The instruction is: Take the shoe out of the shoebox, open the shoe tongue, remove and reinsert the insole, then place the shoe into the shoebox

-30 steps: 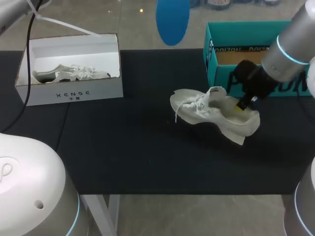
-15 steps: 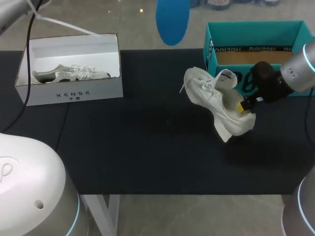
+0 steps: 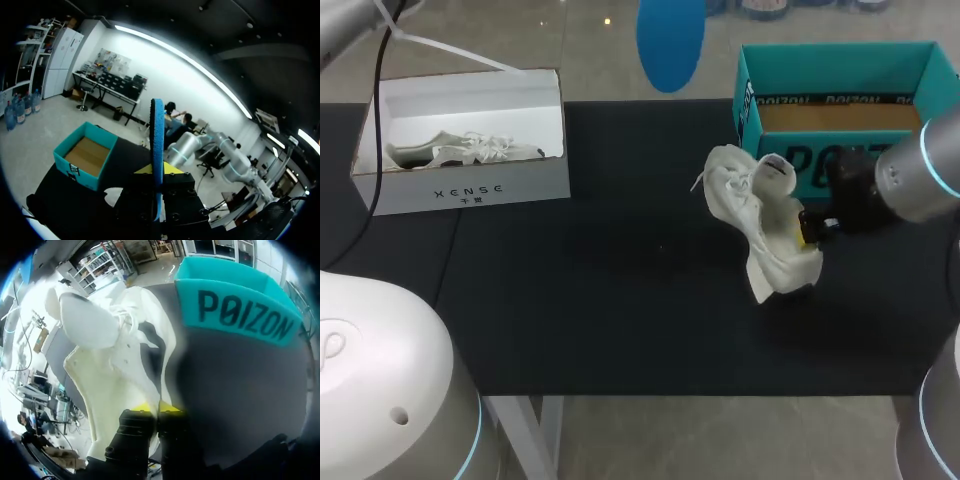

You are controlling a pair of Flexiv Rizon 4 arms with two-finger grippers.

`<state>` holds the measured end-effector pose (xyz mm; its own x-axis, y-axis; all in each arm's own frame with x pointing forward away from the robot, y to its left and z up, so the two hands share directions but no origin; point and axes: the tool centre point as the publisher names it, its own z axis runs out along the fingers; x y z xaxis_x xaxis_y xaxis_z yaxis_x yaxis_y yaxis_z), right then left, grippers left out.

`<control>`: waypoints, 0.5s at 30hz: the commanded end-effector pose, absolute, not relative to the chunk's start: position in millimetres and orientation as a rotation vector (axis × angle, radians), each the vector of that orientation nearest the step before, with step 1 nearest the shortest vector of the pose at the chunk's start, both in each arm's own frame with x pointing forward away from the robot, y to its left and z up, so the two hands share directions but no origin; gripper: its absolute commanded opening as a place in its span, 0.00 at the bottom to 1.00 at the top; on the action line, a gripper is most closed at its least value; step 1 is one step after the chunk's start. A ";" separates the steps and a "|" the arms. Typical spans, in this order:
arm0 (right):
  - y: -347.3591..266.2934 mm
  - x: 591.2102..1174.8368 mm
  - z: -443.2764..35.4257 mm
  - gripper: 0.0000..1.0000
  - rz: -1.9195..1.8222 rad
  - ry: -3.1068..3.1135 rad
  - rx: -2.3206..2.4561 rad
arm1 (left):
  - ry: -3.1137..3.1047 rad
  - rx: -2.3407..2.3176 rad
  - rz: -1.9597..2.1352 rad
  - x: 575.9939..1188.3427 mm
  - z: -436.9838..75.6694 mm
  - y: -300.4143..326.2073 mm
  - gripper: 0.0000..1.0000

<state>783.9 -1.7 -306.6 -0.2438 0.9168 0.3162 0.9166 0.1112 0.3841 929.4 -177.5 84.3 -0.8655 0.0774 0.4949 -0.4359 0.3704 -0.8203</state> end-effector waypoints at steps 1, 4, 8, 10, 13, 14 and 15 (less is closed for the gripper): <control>1.5 770.5 -310.1 0.00 0.868 2.095 2.205 | -2.180 0.308 1.509 930.0 83.9 -177.4 0.00; -0.7 766.6 -312.7 0.00 0.878 2.031 2.274 | -2.180 0.308 1.509 930.0 83.9 -177.4 0.00; -3.8 760.7 -317.2 0.00 0.844 2.013 2.317 | -2.180 0.308 1.509 930.0 83.9 -177.4 0.00; -2.8 757.6 -319.9 0.00 0.847 2.007 2.339 | -2.180 0.308 1.509 930.0 83.9 -177.4 0.00; 0.7 753.4 -325.5 0.00 0.842 2.005 2.341 | -2.180 0.308 1.509 930.0 83.9 -177.4 0.00; 2.1 752.3 -327.6 0.00 0.842 2.007 2.341 | -2.180 0.308 1.509 930.0 83.9 -177.4 0.00; 3.7 751.6 -330.1 0.00 0.844 2.008 2.341 | -2.180 0.308 1.509 930.0 83.9 -177.4 0.00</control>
